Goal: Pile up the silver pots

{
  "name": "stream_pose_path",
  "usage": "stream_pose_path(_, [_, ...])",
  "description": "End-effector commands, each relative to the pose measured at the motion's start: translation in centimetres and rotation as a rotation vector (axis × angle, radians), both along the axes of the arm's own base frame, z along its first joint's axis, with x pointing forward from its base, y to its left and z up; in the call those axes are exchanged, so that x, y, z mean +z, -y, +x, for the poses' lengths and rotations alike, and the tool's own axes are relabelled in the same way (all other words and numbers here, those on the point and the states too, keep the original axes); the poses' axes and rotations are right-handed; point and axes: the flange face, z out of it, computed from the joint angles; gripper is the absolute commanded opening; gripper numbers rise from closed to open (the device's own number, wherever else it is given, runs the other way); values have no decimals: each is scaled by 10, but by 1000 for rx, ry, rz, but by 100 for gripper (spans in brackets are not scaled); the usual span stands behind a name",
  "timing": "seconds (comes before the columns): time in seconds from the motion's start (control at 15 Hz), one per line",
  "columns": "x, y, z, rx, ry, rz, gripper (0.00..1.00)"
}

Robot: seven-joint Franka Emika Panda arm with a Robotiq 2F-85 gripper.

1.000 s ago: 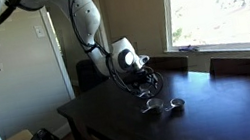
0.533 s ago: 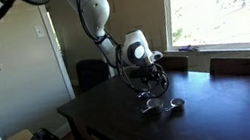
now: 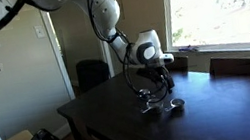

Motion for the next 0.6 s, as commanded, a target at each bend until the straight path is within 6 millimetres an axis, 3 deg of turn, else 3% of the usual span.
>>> stream_pose_path(0.0, [-14,10,18,-157,-7,63,100])
stream_pose_path(0.53, [-39,27,50,-261,-4,80,100])
